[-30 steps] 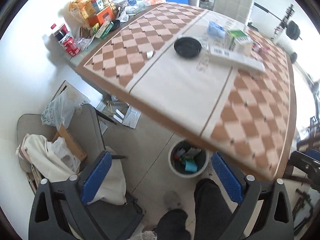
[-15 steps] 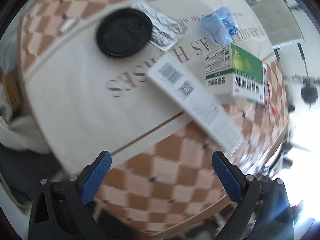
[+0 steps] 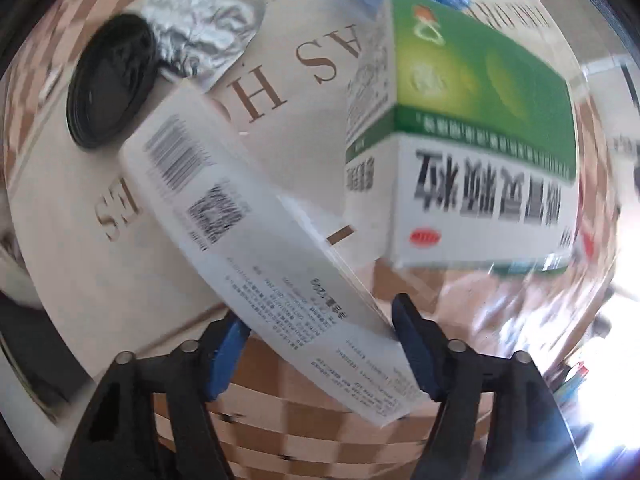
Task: Collect trash
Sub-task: 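Grasp the long white box with the left tool while the right tool grasps the green medicine box, then lift and carry the white box and green box toward the trash bin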
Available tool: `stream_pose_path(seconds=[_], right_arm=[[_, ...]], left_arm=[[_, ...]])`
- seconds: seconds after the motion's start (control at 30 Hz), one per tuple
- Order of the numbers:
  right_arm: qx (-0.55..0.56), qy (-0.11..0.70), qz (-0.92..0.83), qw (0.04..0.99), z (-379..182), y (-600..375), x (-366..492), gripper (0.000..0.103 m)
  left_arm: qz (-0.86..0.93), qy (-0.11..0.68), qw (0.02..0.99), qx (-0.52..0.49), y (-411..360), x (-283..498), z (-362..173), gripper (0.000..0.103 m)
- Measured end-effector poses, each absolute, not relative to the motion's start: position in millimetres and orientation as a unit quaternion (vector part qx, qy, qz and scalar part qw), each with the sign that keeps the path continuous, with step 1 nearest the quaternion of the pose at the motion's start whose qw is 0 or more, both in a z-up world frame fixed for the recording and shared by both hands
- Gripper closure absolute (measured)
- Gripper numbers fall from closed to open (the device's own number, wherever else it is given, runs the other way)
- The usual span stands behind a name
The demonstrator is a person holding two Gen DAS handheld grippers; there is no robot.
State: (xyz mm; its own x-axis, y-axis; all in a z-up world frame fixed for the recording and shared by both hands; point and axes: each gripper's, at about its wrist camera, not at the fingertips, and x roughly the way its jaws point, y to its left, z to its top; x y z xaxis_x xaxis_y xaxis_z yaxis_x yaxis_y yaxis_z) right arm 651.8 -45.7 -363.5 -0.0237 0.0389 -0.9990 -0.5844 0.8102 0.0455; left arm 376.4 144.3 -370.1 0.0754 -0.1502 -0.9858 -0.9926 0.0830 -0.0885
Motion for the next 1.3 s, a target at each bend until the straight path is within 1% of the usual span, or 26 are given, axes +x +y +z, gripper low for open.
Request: stream_pose_path(seconds=[0.03, 0.17, 0.33, 0.5, 0.6, 0.73, 0.77, 0.8, 0.93, 1.0, 1.03, 1.13, 1.17, 1.3], right_arm=[[-0.202, 0.678, 0.239, 0.664, -363, -43, 652, 0.0], [-0.199, 0.688, 0.285, 0.637, -353, -20, 643, 0.0], [-0.214, 0.674, 0.38, 0.596, -328, 41, 604, 0.0], [-0.278, 0.628, 0.454, 0.569, -308, 123, 543, 0.0], [-0.33, 0.609, 0.466, 0.551, -319, 169, 510, 0.0], [-0.38, 0.588, 0.463, 0.544, -332, 200, 483, 0.0], [-0.386, 0.586, 0.462, 0.543, -338, 204, 483, 0.0], [-0.4, 0.58, 0.455, 0.545, -341, 210, 479, 0.0], [-0.426, 0.566, 0.441, 0.551, -351, 216, 472, 0.0], [-0.435, 0.559, 0.435, 0.557, -355, 218, 469, 0.005], [-0.44, 0.553, 0.431, 0.561, -356, 219, 468, 0.009], [-0.435, 0.551, 0.434, 0.565, -355, 219, 466, 0.01], [-0.432, 0.551, 0.435, 0.566, -354, 218, 466, 0.01], [-0.425, 0.549, 0.439, 0.57, -351, 210, 468, 0.011]], left_arm=[[0.413, 0.551, 0.516, -0.509, 139, 372, -368, 0.043], [0.385, 0.606, 0.555, -0.42, 116, 340, -365, 0.047], [0.391, 0.646, 0.562, -0.337, 107, 283, -365, 0.051], [0.399, 0.615, 0.557, -0.39, 122, 243, -367, 0.052], [0.404, 0.603, 0.551, -0.412, 130, 231, -370, 0.052], [0.406, 0.59, 0.544, -0.437, 148, 207, -375, 0.052], [0.406, 0.588, 0.545, -0.439, 148, 204, -375, 0.052], [0.404, 0.583, 0.548, -0.444, 147, 202, -375, 0.056], [0.405, 0.58, 0.548, -0.446, 146, 199, -377, 0.057], [0.404, 0.581, 0.55, -0.443, 145, 198, -376, 0.057], [0.404, 0.582, 0.551, -0.442, 145, 203, -377, 0.057], [0.411, 0.583, 0.551, -0.434, 142, 218, -378, 0.057], [0.416, 0.583, 0.551, -0.429, 143, 235, -378, 0.057], [0.433, 0.578, 0.559, -0.408, 143, 241, -363, 0.057]])
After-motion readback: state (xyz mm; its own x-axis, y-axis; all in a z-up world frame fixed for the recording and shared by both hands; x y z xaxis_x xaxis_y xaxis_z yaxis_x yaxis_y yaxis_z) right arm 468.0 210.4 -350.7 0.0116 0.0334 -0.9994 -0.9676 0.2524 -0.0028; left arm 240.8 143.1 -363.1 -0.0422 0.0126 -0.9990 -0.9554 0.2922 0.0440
